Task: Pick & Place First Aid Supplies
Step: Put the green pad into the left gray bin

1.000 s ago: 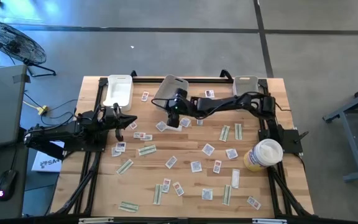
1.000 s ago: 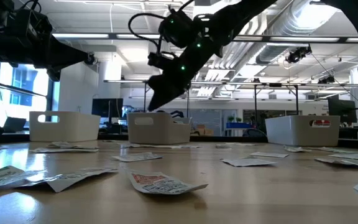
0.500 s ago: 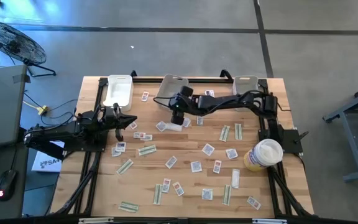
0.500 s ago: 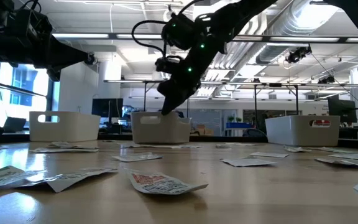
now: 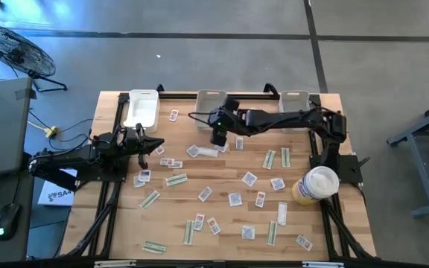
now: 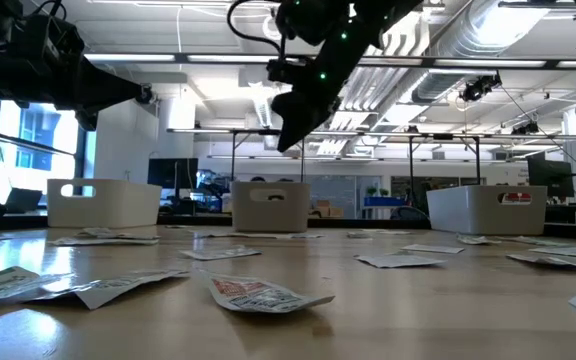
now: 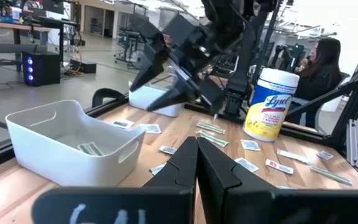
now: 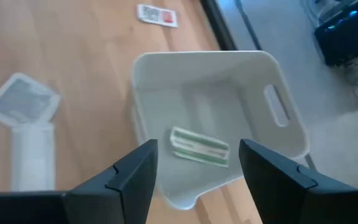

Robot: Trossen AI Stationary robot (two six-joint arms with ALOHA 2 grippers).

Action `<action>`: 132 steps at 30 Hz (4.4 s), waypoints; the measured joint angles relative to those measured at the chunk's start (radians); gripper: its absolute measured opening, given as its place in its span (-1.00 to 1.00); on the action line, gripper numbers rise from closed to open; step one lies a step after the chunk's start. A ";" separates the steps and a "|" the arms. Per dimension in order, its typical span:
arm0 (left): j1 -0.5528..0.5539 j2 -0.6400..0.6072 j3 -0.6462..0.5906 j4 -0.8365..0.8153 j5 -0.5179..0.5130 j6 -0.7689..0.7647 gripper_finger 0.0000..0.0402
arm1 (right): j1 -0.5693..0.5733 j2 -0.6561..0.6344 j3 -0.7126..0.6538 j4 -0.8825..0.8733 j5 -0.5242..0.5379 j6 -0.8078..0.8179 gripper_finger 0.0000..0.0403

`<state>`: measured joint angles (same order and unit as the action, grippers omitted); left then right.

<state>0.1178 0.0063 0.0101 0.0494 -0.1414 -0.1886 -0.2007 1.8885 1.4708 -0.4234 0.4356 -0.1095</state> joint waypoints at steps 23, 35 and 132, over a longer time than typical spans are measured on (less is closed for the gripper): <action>0.000 0.000 0.000 0.000 -0.001 0.000 -1.00 | 0.377 -0.129 -0.073 -0.691 -0.275 0.621 0.09; 0.000 0.000 0.000 0.000 -0.001 0.000 -1.00 | 0.312 -0.127 -0.363 -0.719 -0.361 0.788 0.00; 0.000 0.000 0.000 0.000 -0.001 0.000 -1.00 | -0.074 -0.128 -0.497 -0.519 -0.235 0.036 -0.38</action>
<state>0.1179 0.0065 0.0099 0.0494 -0.1429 -0.1885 -0.2745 1.7603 0.9734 -0.9426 0.2005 -0.0738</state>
